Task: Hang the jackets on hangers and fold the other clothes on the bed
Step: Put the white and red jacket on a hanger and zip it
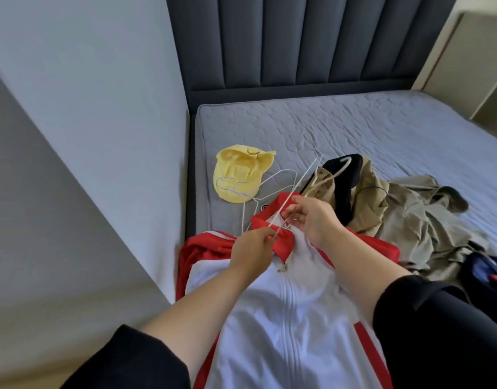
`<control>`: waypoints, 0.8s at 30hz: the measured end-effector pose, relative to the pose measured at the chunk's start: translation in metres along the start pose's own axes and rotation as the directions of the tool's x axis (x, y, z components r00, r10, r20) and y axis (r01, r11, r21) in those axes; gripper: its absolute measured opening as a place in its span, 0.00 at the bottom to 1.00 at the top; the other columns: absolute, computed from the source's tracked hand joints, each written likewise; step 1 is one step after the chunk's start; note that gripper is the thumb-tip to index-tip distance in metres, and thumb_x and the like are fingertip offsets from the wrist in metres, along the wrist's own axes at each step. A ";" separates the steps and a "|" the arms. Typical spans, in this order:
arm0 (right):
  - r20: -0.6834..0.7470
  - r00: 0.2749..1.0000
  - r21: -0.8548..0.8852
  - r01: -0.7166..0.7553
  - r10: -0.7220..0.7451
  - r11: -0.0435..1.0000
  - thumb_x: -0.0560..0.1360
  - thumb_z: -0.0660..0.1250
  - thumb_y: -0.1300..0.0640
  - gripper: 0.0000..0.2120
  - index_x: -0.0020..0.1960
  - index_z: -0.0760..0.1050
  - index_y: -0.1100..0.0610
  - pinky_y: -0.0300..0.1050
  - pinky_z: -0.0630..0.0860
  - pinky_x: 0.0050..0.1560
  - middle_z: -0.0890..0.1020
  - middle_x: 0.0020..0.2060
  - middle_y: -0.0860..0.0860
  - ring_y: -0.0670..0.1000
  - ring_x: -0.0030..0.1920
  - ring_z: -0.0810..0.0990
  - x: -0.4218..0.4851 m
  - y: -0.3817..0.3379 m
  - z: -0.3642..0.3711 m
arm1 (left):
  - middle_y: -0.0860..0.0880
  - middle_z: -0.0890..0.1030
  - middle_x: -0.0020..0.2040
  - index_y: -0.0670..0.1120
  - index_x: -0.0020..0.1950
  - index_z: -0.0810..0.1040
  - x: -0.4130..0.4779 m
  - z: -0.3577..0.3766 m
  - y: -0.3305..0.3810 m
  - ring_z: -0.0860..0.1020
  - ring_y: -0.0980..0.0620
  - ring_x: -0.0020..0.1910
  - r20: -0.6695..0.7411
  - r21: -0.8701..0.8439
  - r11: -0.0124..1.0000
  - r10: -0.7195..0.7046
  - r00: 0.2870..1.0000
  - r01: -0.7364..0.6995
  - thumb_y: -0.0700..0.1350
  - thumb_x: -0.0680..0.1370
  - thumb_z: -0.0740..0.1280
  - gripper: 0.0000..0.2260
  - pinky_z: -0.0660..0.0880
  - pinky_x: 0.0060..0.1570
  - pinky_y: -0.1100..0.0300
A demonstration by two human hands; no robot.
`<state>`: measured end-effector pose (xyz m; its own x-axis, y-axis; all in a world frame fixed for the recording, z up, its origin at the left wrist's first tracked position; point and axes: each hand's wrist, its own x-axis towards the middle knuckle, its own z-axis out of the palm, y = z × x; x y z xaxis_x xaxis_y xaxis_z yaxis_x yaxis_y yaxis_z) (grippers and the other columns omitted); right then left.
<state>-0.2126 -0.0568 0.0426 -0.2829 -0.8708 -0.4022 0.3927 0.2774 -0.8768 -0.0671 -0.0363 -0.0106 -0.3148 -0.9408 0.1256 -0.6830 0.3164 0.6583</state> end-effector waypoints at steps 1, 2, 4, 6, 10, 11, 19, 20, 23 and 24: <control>-0.045 0.998 -0.006 0.038 -0.039 0.999 0.80 0.57 0.65 0.09 0.41 0.70 0.60 0.47 0.73 0.37 0.74 0.24 0.54 0.51 0.24 0.75 0.002 -0.004 -0.001 | 0.43 0.82 0.40 0.44 0.41 0.80 -0.002 0.005 0.001 0.77 0.43 0.42 0.001 -0.031 1.000 -0.005 1.000 0.005 0.44 0.79 0.63 0.10 0.70 0.40 0.52; -0.092 0.992 -0.027 0.086 -0.088 0.996 0.81 0.55 0.64 0.12 0.39 0.68 0.59 0.47 0.73 0.33 0.70 0.24 0.54 0.50 0.22 0.71 0.005 -0.007 -0.003 | 0.43 0.80 0.36 0.45 0.35 0.76 -0.004 0.010 0.003 0.76 0.43 0.39 -0.004 -0.048 0.999 -0.021 1.000 0.021 0.44 0.79 0.63 0.13 0.69 0.39 0.52; -0.181 0.962 -0.169 0.176 -0.206 0.970 0.82 0.53 0.61 0.14 0.37 0.66 0.57 0.46 0.72 0.31 0.67 0.26 0.53 0.50 0.23 0.67 0.014 -0.017 -0.011 | 0.43 0.77 0.34 0.45 0.32 0.70 -0.004 0.020 0.001 0.74 0.43 0.37 -0.062 -0.093 0.985 -0.149 0.987 0.143 0.45 0.79 0.60 0.16 0.70 0.40 0.50; -0.228 0.904 -0.434 0.239 -0.362 0.869 0.81 0.54 0.58 0.15 0.36 0.67 0.56 0.47 0.69 0.33 0.69 0.29 0.53 0.52 0.29 0.69 0.024 -0.024 -0.025 | 0.42 0.79 0.37 0.45 0.35 0.72 0.005 0.029 -0.007 0.77 0.41 0.42 -0.115 -0.171 0.932 -0.341 0.933 0.320 0.43 0.79 0.59 0.12 0.71 0.42 0.50; -0.152 0.851 -0.760 0.225 -0.503 0.610 0.81 0.54 0.56 0.15 0.37 0.69 0.57 0.42 0.62 0.29 0.72 0.30 0.50 0.50 0.31 0.70 0.033 -0.012 -0.053 | 0.39 0.80 0.50 0.42 0.66 0.69 0.028 0.047 -0.011 0.80 0.42 0.35 0.165 -0.515 0.586 -0.648 0.743 0.625 0.46 0.78 0.60 0.17 0.77 0.33 0.54; -0.149 0.855 -0.791 0.198 -0.496 0.579 0.81 0.54 0.56 0.16 0.36 0.68 0.57 0.43 0.61 0.29 0.72 0.30 0.50 0.51 0.31 0.70 0.034 -0.005 -0.059 | 0.41 0.79 0.49 0.43 0.72 0.62 0.033 0.049 -0.011 0.79 0.44 0.31 0.258 -0.552 0.470 -0.689 0.677 0.689 0.49 0.79 0.61 0.24 0.75 0.29 0.57; -0.087 0.937 -0.843 0.112 -0.339 0.526 0.78 0.58 0.60 0.15 0.33 0.71 0.60 0.43 0.65 0.31 0.74 0.29 0.52 0.51 0.33 0.71 0.038 0.033 -0.085 | 0.37 0.77 0.62 0.38 0.68 0.71 0.073 0.066 -0.026 0.78 0.39 0.58 0.509 -0.654 0.116 -0.663 0.549 0.747 0.42 0.79 0.66 0.19 0.76 0.49 0.47; -0.082 0.948 -0.830 0.106 -0.308 0.548 0.78 0.60 0.60 0.17 0.30 0.68 0.59 0.40 0.64 0.27 0.71 0.26 0.51 0.50 0.30 0.69 0.037 0.035 -0.085 | 0.37 0.77 0.62 0.37 0.67 0.70 0.074 0.065 -0.023 0.77 0.39 0.60 0.507 -0.667 0.102 -0.662 0.551 0.738 0.41 0.79 0.65 0.18 0.75 0.50 0.47; -0.177 0.963 -0.772 -0.008 -0.203 0.635 0.77 0.62 0.56 0.21 0.25 0.64 0.57 0.40 0.62 0.26 0.67 0.22 0.50 0.50 0.26 0.65 0.034 0.035 -0.085 | 0.37 0.76 0.63 0.36 0.66 0.72 0.079 0.053 -0.017 0.76 0.39 0.61 0.409 -0.695 0.202 -0.678 0.611 0.690 0.40 0.79 0.65 0.17 0.73 0.60 0.47; -0.217 0.962 -0.746 -0.054 -0.166 0.663 0.76 0.63 0.54 0.21 0.27 0.66 0.57 0.43 0.63 0.29 0.69 0.23 0.51 0.51 0.27 0.66 0.032 0.033 -0.087 | 0.37 0.78 0.61 0.37 0.63 0.74 0.079 0.046 -0.014 0.77 0.40 0.60 0.364 -0.709 0.244 -0.676 0.640 0.661 0.41 0.78 0.65 0.15 0.73 0.62 0.46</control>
<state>-0.2846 -0.0406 -0.0221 -0.5271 -0.7954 -0.2990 -0.3774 0.5344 -0.7563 -0.1128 -0.1096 -0.0434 0.0203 -0.7721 -0.6352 0.0929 -0.6311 0.7701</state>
